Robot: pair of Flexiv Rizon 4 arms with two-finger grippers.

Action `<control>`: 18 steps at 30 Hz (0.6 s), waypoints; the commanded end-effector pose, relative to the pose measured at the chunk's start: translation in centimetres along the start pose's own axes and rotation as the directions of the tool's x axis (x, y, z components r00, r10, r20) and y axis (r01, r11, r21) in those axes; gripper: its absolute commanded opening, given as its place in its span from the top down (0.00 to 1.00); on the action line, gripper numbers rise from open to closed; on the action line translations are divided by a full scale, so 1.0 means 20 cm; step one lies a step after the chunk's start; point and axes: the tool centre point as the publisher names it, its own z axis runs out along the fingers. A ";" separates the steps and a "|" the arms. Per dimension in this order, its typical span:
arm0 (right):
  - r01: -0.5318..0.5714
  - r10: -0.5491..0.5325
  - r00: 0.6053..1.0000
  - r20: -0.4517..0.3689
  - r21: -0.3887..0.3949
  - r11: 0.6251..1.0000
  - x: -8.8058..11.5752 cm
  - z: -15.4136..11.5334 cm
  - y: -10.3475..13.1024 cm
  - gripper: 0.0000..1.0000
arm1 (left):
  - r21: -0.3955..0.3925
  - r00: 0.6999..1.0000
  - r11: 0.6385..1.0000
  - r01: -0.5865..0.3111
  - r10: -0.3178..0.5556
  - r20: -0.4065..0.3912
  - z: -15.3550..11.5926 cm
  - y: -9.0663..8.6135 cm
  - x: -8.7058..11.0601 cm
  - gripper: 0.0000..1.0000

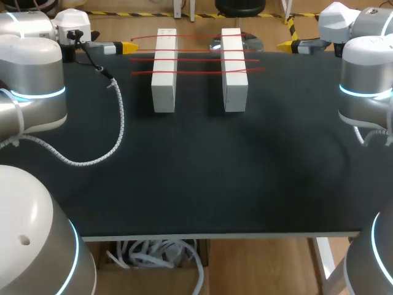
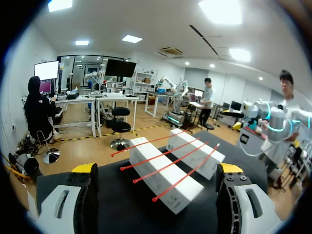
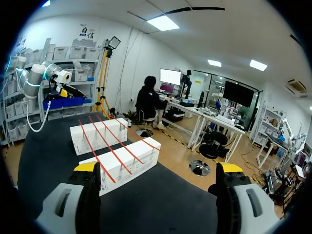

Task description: Grab the tape and strap the tape.

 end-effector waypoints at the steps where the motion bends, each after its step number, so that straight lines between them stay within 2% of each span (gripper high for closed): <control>1: 0.000 0.000 1.000 -0.001 -0.001 1.000 0.00 0.00 0.00 0.00 | 0.001 1.000 1.000 -0.001 0.001 0.001 0.00 0.00 0.00 0.00; 5: 0.000 0.000 1.000 -0.001 -0.001 1.000 0.00 0.00 0.00 0.00 | 0.001 1.000 1.000 -0.001 0.001 0.001 0.00 0.00 0.00 0.00; 6: 0.000 0.000 1.000 -0.001 -0.001 1.000 0.00 0.00 0.00 0.00 | 0.003 1.000 1.000 -0.029 0.029 -0.011 0.01 0.01 0.00 0.00; 9: 0.000 0.000 1.000 -0.001 -0.001 1.000 0.00 0.00 0.00 0.00 | 0.042 0.980 0.987 -0.152 0.156 -0.121 0.01 0.05 0.02 0.00; 11: 0.000 0.000 1.000 -0.001 -0.001 1.000 0.00 0.00 0.00 0.00 | 0.088 0.956 0.983 -0.160 0.177 -0.233 -0.01 0.08 0.04 0.00; 13: 0.000 0.000 1.000 -0.001 -0.001 1.000 0.00 0.00 0.00 0.00 | 0.112 0.929 0.978 -0.174 0.200 -0.310 -0.04 0.12 0.04 0.00; 18: 0.000 0.000 1.000 -0.001 -0.001 1.000 0.00 0.00 0.00 0.00 | 0.143 0.880 0.974 -0.176 0.221 -0.420 -0.07 0.20 0.04 0.00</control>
